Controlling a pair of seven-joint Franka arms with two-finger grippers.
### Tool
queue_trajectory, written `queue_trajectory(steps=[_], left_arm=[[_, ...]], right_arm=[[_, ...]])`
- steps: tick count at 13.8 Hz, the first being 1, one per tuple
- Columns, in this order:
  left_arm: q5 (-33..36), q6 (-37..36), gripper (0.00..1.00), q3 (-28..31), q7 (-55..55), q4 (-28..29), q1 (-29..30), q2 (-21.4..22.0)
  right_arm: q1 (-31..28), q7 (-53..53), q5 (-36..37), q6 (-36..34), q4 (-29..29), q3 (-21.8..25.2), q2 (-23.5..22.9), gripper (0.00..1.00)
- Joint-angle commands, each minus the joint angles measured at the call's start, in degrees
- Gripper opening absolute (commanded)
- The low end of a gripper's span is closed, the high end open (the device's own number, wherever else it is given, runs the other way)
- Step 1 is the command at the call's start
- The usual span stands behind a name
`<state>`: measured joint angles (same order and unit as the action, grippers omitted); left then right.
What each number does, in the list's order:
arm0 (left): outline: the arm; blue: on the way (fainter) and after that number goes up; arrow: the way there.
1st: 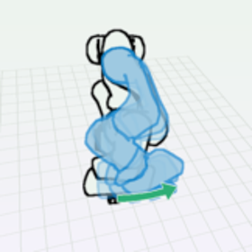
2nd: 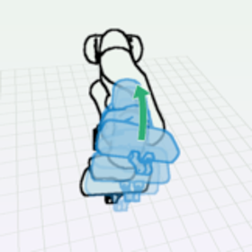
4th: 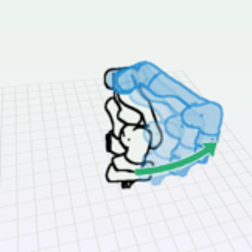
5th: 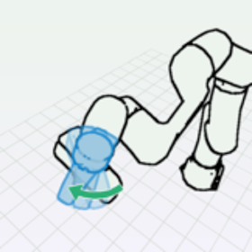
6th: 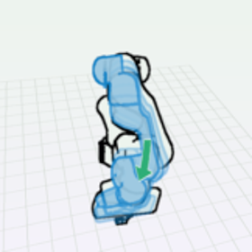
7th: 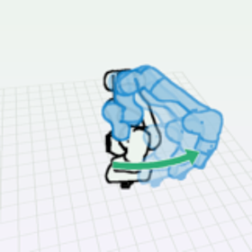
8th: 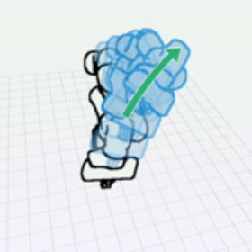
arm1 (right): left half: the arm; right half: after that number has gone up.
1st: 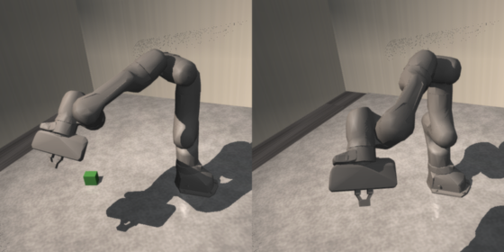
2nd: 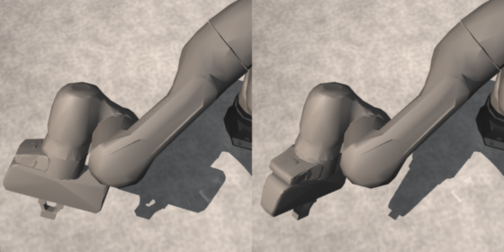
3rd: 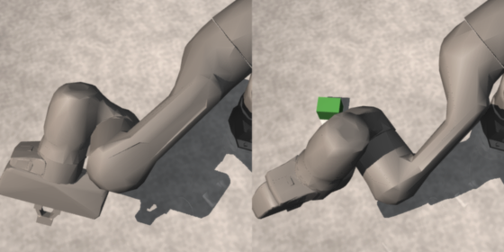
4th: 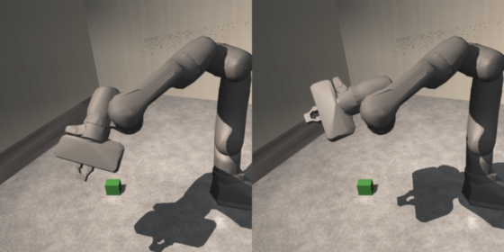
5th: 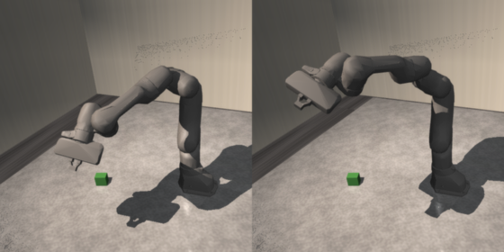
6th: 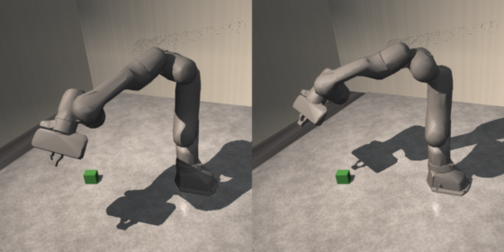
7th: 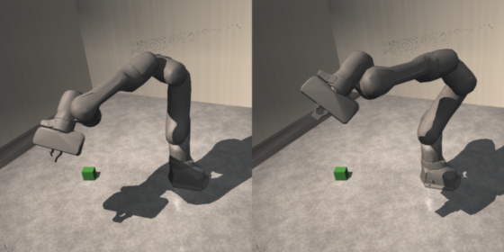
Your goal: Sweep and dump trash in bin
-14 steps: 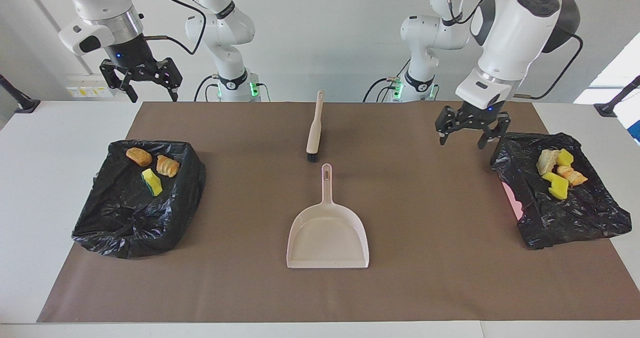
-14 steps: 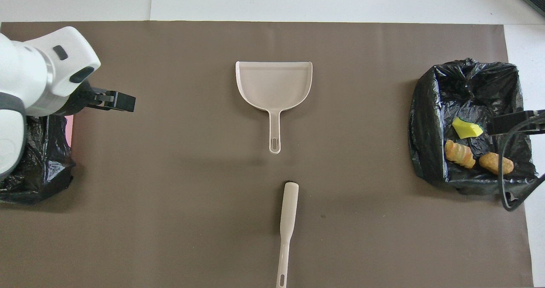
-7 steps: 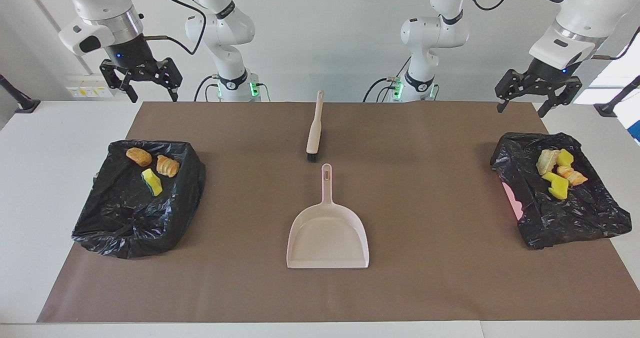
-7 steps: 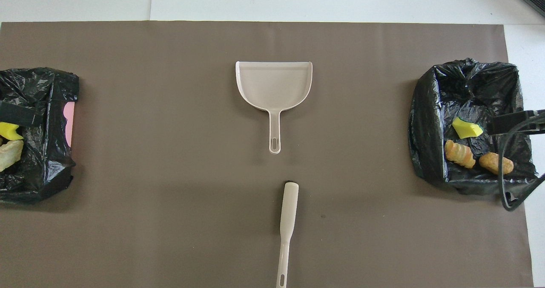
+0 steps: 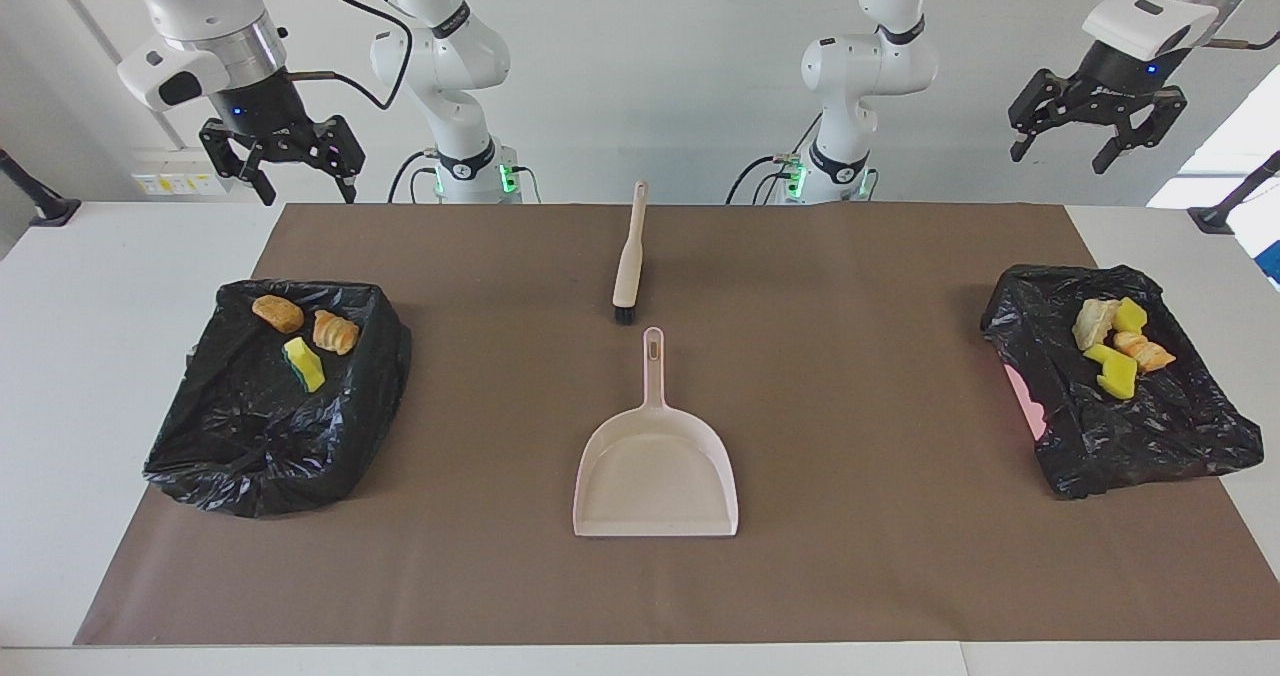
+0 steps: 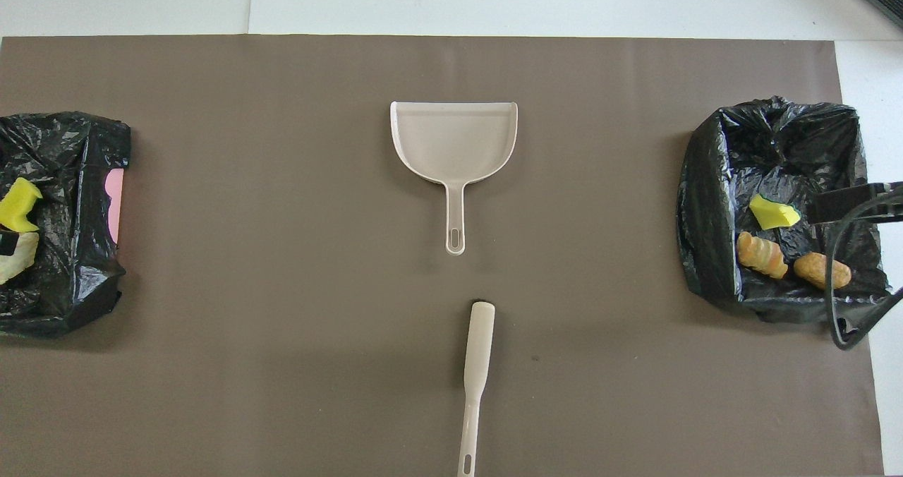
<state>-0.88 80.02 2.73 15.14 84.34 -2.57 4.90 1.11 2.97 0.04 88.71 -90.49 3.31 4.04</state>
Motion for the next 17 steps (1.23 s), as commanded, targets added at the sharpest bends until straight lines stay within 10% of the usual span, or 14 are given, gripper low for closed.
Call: queue_trajectory(steps=[1, 17], left_arm=[[-0.44, 0.14, 1.00, -0.62, -3.26, 1.17, 0.20, 0.37], [-0.09, -0.83, 1.00, -2.55, -7.67, 1.70, 0.73, 0.90]], right_arm=[[-0.32, 1.42, 1.01, 0.32, -1.71, -0.33, 1.50, 1.00], [-0.23, 1.42, 1.01, 0.32, -2.15, -0.33, 1.76, 1.00]])
